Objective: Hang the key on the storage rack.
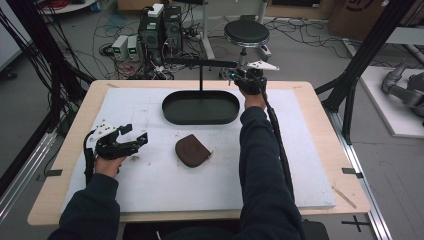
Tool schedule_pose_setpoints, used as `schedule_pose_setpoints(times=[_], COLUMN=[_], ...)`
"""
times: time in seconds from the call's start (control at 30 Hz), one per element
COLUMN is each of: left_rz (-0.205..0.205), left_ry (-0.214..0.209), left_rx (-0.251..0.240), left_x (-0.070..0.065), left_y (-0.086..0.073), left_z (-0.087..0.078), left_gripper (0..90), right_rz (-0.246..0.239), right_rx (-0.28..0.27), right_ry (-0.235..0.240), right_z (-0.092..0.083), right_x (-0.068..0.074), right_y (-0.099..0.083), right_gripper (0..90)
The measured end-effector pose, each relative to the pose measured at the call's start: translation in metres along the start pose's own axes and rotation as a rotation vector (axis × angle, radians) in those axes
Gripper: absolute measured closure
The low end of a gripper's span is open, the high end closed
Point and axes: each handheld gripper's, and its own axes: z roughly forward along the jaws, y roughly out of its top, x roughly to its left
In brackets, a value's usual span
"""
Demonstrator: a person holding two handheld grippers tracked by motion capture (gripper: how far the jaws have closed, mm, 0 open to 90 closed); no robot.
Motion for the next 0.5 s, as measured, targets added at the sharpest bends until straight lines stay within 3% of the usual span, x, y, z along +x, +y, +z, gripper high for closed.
schedule_pose_setpoints(times=[0.03,0.07,0.1,0.17,0.2,0.27,0.33,0.37,0.43,0.5], left_rz=[0.001,-0.003,-0.001,-0.001,0.0,0.0,0.002,0.001,0.0,-0.001], left_ry=[0.001,0.001,0.002,0.001,0.001,0.001,0.0,0.001,0.003,0.0], left_rx=[0.0,0.0,0.002,0.004,0.004,0.003,0.001,0.0,0.001,0.0], left_x=[0.0,0.0,0.0,0.001,0.0,0.0,0.0,0.0,0.0,0.0], left_y=[0.0,0.0,0.0,0.0,0.0,0.0,0.0,0.0,0.0,0.0], left_z=[0.0,0.0,0.0,0.0,0.0,0.0,-0.001,-0.001,-0.001,-0.001], left_gripper=[22.6,22.6,22.6,22.6,22.6,22.6,22.6,22.6,22.6,22.6], right_rz=[0.0,-0.023,-0.032,-0.047,-0.095,-0.132,-0.147,-0.198,-0.218,-0.259], right_rx=[0.0,0.03,0.045,0.058,0.084,0.118,0.137,0.161,0.174,0.174], right_ry=[0.0,-0.036,-0.052,-0.061,-0.074,-0.077,-0.074,-0.065,-0.052,0.013], right_z=[0.0,0.0,-0.001,-0.003,-0.008,-0.013,-0.017,-0.026,-0.032,-0.051], right_x=[0.0,0.0,0.001,0.001,0.002,0.002,0.003,0.006,0.007,0.009], right_y=[0.0,-0.001,-0.001,-0.001,0.0,0.001,0.003,0.005,0.006,0.002], right_gripper=[69.9,59.1,56.2,56.3,54.7,50.6,49.1,45.7,44.4,41.0])
